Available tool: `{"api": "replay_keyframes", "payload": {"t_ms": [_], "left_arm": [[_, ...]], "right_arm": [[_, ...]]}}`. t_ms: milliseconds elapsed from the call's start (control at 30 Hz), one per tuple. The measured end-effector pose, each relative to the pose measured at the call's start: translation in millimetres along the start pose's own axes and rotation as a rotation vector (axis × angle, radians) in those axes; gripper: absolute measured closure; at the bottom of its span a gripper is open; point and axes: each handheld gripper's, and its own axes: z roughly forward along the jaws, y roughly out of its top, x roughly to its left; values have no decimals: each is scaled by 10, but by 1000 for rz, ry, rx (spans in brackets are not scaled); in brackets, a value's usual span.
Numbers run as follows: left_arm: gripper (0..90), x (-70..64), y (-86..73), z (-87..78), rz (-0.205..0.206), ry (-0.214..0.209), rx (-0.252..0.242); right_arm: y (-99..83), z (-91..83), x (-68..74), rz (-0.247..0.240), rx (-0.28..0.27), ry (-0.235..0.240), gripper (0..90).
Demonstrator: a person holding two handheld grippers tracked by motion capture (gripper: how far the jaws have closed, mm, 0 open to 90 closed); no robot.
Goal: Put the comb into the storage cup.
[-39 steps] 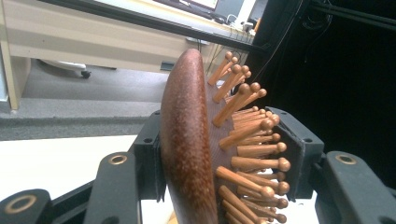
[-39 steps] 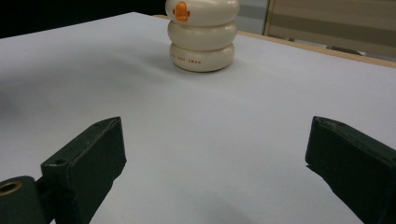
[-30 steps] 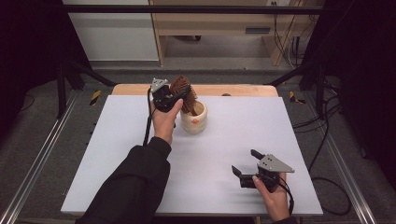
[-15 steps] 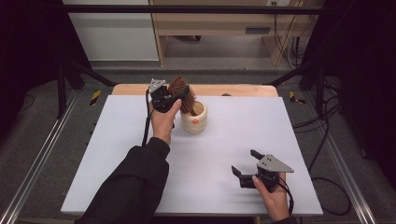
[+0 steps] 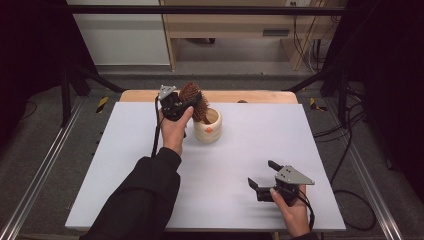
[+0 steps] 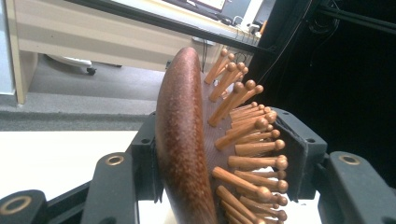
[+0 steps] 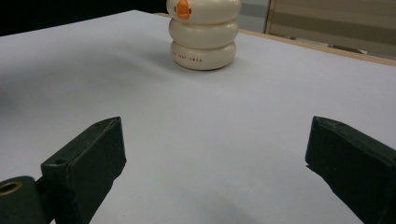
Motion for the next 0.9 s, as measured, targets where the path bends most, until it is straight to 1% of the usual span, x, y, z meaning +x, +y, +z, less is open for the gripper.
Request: {"api": "replay_keyframes", "payload": {"t_ms": [433, 900], "left_arm": [[420, 20, -5, 5, -3, 2, -3], [360, 67, -19, 10, -6, 32, 9]], "right_arm": [[-3, 5, 4, 0, 3, 3, 52], [-6, 13, 7, -1, 7, 11, 51]]}}
